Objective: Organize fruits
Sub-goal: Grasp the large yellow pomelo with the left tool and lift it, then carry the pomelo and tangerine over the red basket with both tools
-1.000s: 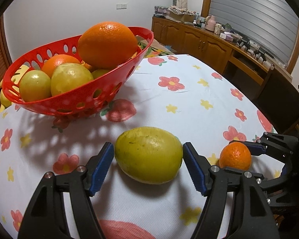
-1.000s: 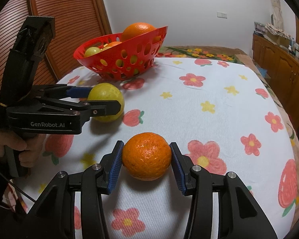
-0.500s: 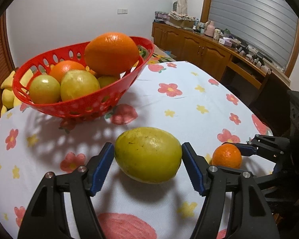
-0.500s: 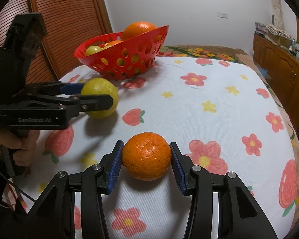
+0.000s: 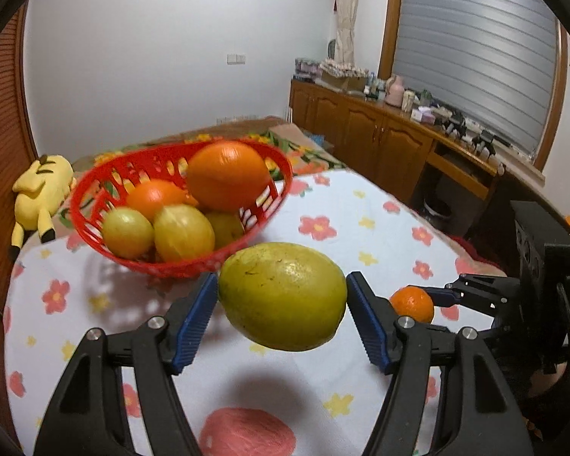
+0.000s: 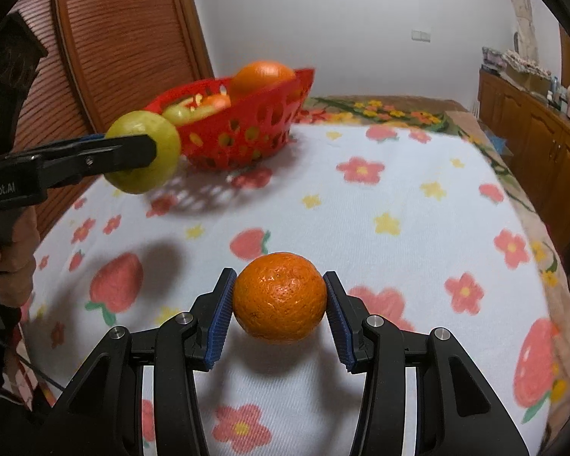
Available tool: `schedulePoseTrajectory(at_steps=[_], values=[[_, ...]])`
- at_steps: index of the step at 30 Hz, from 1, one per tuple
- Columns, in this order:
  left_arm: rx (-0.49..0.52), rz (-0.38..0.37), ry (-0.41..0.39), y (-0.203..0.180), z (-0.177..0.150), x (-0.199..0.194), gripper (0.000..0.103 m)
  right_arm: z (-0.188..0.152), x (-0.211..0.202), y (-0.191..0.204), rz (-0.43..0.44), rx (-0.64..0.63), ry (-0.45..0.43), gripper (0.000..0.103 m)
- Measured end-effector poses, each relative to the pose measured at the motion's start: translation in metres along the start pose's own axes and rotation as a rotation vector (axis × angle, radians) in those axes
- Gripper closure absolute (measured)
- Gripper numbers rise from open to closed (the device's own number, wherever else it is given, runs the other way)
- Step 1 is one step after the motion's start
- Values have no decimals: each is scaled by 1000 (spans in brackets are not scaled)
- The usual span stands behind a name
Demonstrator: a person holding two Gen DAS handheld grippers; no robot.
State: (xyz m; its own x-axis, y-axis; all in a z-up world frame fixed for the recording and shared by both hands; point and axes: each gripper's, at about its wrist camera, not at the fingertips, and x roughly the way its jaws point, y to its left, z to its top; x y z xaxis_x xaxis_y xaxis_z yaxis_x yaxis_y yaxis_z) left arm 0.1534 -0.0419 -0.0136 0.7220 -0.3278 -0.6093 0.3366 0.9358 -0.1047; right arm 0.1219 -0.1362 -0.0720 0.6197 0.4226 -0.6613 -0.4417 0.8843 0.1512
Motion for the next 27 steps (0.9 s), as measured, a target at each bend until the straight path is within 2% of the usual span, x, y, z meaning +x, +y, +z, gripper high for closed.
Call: schedulePoseTrajectory(at_steps=[14,21,27], values=[[-22,36,-100,33,35,-35,34,70,-23,8,-2,-88,-96,56],[-57,62,-95,58,40,-26,34,107,-12,17,29,-123,-127,56],[-87,78,-71,79,45,-10,34,130,13,29,60,-172,-113,56]])
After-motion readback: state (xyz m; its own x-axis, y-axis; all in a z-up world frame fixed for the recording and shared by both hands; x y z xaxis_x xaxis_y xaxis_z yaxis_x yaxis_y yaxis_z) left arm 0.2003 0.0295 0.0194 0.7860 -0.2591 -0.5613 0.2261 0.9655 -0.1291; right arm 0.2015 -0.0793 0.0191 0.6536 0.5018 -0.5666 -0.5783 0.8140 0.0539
